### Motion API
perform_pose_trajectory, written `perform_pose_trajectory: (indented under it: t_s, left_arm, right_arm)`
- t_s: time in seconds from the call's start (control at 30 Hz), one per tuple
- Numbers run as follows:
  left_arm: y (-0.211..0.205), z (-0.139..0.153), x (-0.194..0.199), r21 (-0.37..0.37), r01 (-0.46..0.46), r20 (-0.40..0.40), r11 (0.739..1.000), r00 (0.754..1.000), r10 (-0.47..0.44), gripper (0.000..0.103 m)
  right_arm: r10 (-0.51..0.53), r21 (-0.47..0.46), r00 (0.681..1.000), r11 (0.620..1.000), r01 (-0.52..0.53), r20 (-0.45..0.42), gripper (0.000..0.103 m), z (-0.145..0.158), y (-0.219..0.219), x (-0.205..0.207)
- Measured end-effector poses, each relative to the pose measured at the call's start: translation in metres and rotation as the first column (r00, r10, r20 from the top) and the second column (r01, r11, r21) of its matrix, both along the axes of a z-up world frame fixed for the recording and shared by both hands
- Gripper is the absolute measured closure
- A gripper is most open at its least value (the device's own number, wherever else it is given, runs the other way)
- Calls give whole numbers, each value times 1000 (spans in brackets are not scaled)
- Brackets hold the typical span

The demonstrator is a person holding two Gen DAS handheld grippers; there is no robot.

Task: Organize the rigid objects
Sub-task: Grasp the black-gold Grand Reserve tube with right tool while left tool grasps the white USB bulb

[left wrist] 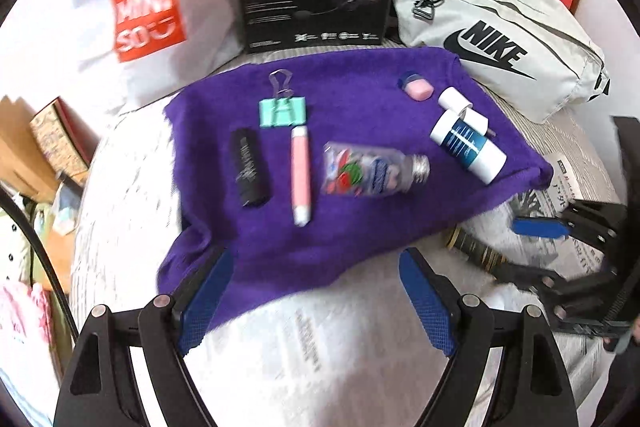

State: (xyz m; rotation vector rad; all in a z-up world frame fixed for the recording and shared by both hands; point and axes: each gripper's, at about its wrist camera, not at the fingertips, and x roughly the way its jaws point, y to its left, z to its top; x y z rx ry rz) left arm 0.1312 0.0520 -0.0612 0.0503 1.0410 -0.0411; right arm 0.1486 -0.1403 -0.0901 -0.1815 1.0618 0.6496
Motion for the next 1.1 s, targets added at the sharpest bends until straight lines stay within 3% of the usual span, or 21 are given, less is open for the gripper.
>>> perform_pose_trajectory:
  t_s: [0.13,0.37,0.53,0.7,0.9,1.1]
  left_arm:
    - [15,1,-18,-27,-23,7,999,1000,23,19]
    - [30,-5,-29,-78,-52,3,996,999,52,19]
    - [28,-3,-39,-97,-36,15,995,999,38,18]
    - [29,-5,-46,-120,-33,18,992,999,35,18]
    - [25,-11,-54,-144,-29,6,989,1000,30,19]
    - [26,-13,-59,-150,-29,2,988,1000,30,19]
  right_arm:
    - [46,-52,999,998,-46,-9,60,-12,19,7]
    - [79,-112,997,991,-76,21,64,-16,33,9]
    - [121,-158,992,981,-113,43,79,-16,41,3]
    - [163,-213,986,965,-152,36,80,-14,49,-2]
    - [141,-190,990,972,-140,-7,79,-15,48,5]
    - [164,-288,987,945,-155,4,80,-12,47,-8]
